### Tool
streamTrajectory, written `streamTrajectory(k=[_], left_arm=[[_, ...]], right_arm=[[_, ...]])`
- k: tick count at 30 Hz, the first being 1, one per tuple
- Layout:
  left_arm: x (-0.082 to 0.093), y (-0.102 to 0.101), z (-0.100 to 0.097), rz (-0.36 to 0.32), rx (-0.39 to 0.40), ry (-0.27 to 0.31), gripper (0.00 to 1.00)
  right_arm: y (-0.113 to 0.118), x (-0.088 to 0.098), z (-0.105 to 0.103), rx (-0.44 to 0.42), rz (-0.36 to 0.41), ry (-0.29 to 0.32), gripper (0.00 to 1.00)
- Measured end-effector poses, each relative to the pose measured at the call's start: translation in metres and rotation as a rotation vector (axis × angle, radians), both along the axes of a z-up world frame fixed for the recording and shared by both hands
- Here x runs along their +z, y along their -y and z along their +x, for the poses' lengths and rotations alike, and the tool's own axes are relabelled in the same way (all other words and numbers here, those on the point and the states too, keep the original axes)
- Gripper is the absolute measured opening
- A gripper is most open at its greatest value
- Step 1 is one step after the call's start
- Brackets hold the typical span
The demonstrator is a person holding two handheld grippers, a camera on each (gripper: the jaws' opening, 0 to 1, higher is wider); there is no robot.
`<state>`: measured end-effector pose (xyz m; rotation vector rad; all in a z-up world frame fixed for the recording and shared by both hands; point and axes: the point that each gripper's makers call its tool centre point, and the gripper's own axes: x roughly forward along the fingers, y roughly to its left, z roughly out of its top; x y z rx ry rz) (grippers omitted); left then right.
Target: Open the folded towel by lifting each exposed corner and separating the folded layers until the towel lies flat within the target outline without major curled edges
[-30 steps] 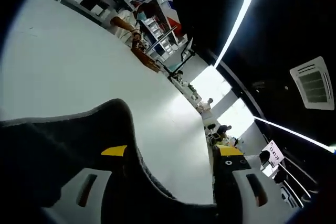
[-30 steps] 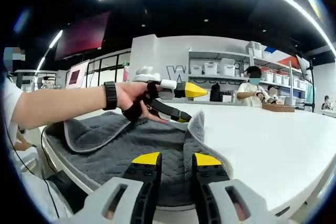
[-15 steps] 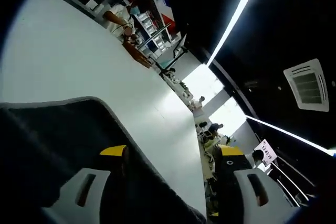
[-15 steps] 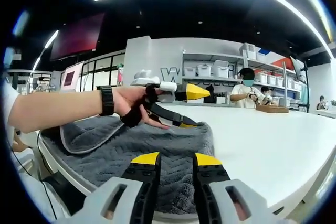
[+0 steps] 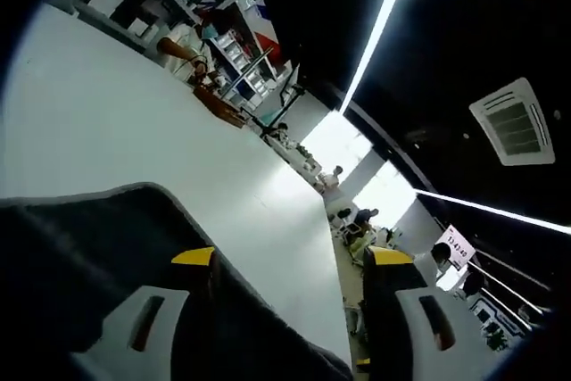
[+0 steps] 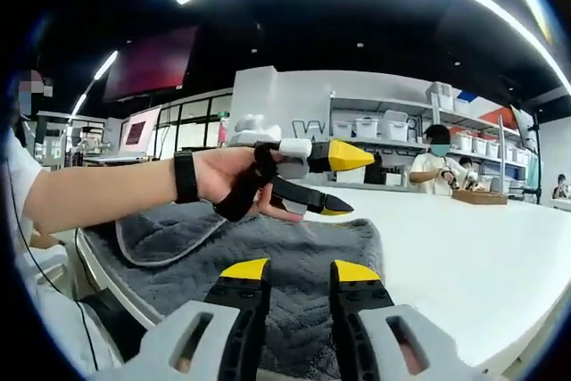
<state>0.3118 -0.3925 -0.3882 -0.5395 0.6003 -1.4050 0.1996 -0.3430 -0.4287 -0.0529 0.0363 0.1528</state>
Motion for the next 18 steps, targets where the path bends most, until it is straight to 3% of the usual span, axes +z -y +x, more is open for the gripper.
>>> streamTrajectory(k=[6,14,15,18], left_arm=[[0.012,-0.007,-0.011,-0.026,-0.015,0.066,0.66],[0.013,-0.018,-0.015,-0.011,-0.014,0.091,0.67],[0.012,-0.02,-0.018,0.006,-0.03,0.124,0.67],[0.016,-0.025,-0.02,0.007,-0.028,0.153,0.67]], right_arm=[[-0.009,0.005,0.003,0.048,-0.019,-0.008,0.25],[-0.013,0.012,0.005,0.062,-0.038,0.01,0.31],[-0.013,0.011,0.005,0.06,-0.044,0.005,0.32],[-0.017,0.011,0.006,0.082,-0.041,0.007,0.34]])
